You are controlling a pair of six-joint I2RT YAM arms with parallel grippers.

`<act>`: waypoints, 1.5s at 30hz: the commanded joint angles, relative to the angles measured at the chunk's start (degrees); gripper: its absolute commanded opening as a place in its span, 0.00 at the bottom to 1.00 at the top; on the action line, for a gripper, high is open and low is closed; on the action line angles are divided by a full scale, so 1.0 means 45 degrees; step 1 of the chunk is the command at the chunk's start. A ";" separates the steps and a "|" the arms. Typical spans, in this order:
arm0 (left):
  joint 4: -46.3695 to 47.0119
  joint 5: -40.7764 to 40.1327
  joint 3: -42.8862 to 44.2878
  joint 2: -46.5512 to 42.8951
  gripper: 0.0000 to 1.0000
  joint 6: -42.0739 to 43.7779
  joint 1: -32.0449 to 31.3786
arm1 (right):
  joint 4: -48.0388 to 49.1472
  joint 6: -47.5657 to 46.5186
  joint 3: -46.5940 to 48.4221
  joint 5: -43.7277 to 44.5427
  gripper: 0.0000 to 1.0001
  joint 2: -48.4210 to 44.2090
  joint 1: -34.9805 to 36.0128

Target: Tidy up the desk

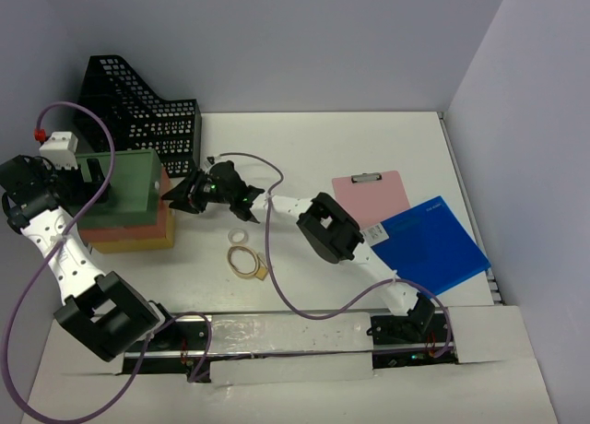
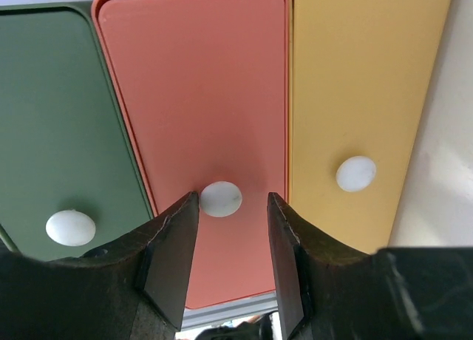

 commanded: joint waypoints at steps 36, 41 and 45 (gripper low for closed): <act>-0.1800 -0.0773 0.0012 0.0677 0.96 0.0154 0.0006 | 0.0555 0.1215 0.1725 -0.0522 0.43 0.0771 0.0281; -0.1858 -0.0788 0.0073 0.0738 0.96 0.0152 0.0006 | 0.0538 0.1192 0.1637 -0.0614 0.42 0.0721 0.0373; -0.1898 -0.0693 0.0071 0.0736 0.96 0.0135 0.0006 | 0.0497 0.1079 0.1450 -0.0651 0.42 0.0555 0.0393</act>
